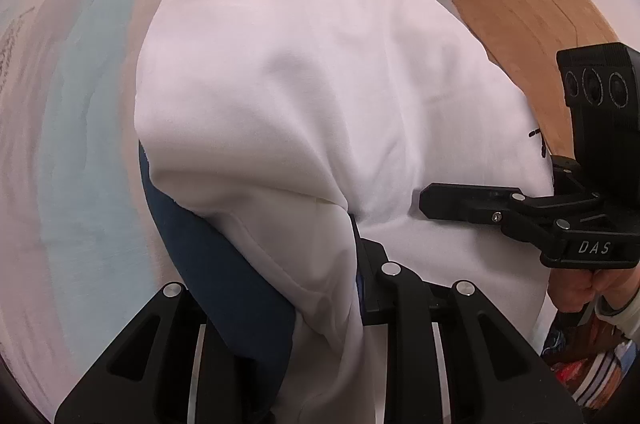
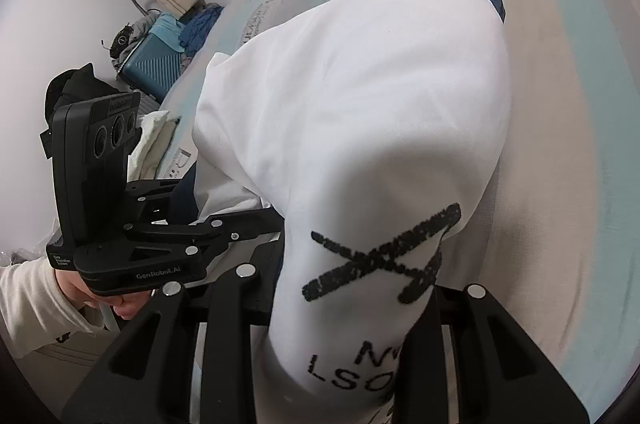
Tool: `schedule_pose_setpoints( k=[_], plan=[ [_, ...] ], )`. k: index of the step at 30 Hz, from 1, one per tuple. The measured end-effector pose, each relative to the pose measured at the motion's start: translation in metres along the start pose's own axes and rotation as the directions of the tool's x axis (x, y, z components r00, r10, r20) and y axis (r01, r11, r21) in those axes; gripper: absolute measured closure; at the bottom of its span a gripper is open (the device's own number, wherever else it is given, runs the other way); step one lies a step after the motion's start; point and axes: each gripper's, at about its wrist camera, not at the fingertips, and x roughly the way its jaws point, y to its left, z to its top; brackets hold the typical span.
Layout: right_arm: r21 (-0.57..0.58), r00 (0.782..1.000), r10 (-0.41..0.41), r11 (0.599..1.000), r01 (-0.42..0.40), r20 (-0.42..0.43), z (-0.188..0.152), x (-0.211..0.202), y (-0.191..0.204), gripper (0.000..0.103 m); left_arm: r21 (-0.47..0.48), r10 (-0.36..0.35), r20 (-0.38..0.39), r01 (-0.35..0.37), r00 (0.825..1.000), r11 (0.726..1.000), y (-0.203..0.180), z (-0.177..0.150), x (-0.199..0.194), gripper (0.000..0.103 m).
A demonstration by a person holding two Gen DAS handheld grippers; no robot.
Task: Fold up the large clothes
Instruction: 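Lift the stacked white jacket and blue trousers with both tools and carry them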
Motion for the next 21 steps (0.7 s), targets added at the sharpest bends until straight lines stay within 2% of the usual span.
schedule_pose_setpoints(
  k=[6,12,16,21],
  plan=[
    [-0.013,1.000,0.007,1.000,-0.007,0.026,0.000,-0.032,0.029,0.076,0.011,0.028,0.029,-0.029,0.999,1.000,-0.015,-0.004,-0.036,0.080],
    [-0.091,0.997,0.042,0.995,-0.036,0.061,0.006,-0.066,0.070,0.076,-0.010,0.089,0.083,-0.089,0.993,0.996,-0.028,-0.013,-0.091,0.080],
    [-0.145,0.994,0.078,0.987,-0.066,0.079,0.015,-0.086,0.112,0.076,-0.046,0.133,0.123,-0.128,0.983,0.991,-0.026,-0.023,-0.138,0.080],
    [-0.238,0.991,0.103,0.968,-0.080,0.083,0.032,-0.091,0.174,0.076,-0.084,0.179,0.172,-0.167,0.969,0.982,-0.003,-0.039,-0.192,0.079]
  ],
)
